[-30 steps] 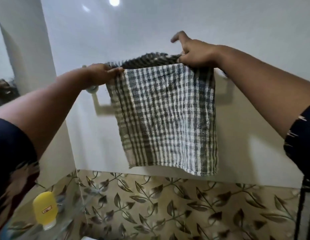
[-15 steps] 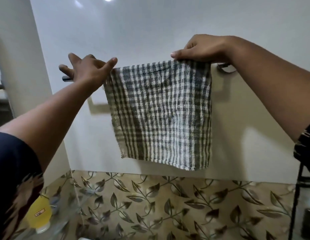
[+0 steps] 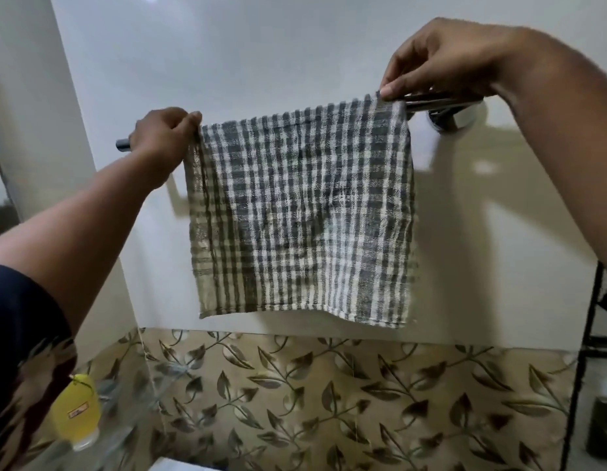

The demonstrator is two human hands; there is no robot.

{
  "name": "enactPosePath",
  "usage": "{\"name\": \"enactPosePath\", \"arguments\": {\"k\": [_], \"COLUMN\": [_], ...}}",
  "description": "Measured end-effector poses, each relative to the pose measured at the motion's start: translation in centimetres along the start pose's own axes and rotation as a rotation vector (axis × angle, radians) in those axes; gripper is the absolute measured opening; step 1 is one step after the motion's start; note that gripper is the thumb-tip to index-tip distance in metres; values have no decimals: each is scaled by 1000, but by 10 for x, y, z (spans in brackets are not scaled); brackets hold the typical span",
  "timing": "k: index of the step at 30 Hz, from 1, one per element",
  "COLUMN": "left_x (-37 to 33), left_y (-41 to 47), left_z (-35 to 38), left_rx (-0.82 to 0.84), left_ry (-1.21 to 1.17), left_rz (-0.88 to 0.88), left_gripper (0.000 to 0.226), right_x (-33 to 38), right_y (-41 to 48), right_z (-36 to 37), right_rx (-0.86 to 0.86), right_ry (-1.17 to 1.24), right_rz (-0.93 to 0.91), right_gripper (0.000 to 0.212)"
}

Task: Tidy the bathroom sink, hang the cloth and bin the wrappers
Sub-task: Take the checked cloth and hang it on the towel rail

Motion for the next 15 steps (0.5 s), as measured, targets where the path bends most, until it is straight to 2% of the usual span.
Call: {"name": "enactPosePath", "arguments": {"k": [4, 7, 10, 15], "left_x": [2, 2, 2, 4], "left_y": [3, 2, 3, 4], "left_z": [1, 2, 3, 0], "left_rx": [-29, -39, -56, 2], "left_ry": [-20, 22, 46, 11], "left_rz": [-19, -2, 18, 8], "left_gripper": [38, 37, 34, 40], "right_x": [5, 13, 23, 41], "right_y": [1, 1, 3, 5], "right_z": [18, 27, 31, 35], "right_rx": [-323, -470, -488, -489], "right_ry": [51, 114, 357, 614], "right_rz": [-40, -46, 34, 187], "right_gripper": [11, 4, 23, 16]}}
Point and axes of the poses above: each hand's wrist, its own y-axis towards the middle knuckle, its own z-axis out of the palm, x = y × z, the point moved 1 cm from there along y, towards the middle knuckle, and after that the axes turned 6 degrees about -z, right-handed, at the moved point
